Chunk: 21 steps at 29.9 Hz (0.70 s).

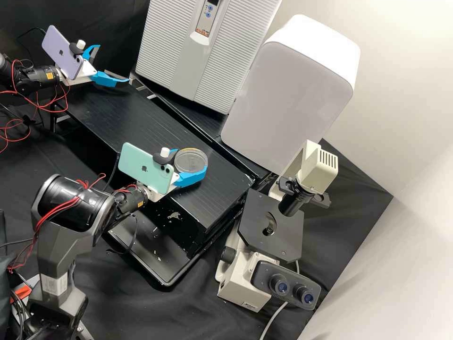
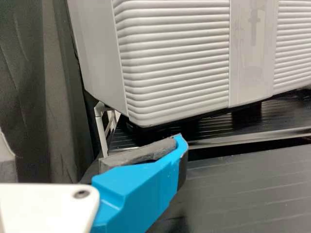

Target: Slide the petri dish to the right

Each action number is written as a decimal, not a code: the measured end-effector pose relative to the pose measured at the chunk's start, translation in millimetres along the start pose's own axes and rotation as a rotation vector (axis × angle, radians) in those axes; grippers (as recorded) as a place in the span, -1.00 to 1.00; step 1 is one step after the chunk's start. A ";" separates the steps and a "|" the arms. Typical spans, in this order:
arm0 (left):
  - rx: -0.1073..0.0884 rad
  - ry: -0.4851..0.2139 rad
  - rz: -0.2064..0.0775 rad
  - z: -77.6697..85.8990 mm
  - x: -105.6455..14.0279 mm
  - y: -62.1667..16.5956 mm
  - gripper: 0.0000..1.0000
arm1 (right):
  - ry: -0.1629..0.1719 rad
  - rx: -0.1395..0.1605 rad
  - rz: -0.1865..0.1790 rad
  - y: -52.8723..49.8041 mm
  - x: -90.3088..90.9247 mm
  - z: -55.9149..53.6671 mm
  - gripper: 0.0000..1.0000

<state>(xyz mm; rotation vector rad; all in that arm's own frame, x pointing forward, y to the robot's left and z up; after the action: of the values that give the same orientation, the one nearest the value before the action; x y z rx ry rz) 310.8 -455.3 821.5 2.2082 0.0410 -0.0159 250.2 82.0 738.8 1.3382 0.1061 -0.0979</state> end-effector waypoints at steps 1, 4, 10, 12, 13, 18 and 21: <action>0.000 0.000 0.000 0.0 0.0 0.0 1.00 | 0.005 0.004 -0.001 0.2 -0.3 1.1 -1.00; 0.000 0.000 0.000 0.0 0.0 0.0 1.00 | 0.002 0.015 0.000 1.5 -0.6 6.4 -1.00; 0.000 0.000 0.000 0.0 0.0 0.0 1.00 | -0.005 0.026 0.010 4.3 -0.1 11.9 -1.00; 0.000 0.000 0.000 0.0 0.0 0.0 1.00 | -0.011 0.026 0.013 5.3 0.3 13.4 -1.00; 0.000 0.000 0.000 0.0 0.0 0.0 1.00 | -0.015 0.027 0.016 6.0 0.6 14.5 -1.00; 0.000 0.000 0.000 0.0 0.0 0.0 1.00 | -0.048 0.030 0.038 11.7 2.7 23.0 -1.00; 0.000 0.000 0.000 0.0 0.0 0.0 1.00 | -0.059 0.031 0.045 13.5 3.3 25.9 -1.00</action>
<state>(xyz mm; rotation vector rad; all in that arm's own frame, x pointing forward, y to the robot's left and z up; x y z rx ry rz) 310.8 -455.3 821.5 2.2082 0.0410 -0.0159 255.8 59.9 757.2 1.3667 0.0249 -0.1017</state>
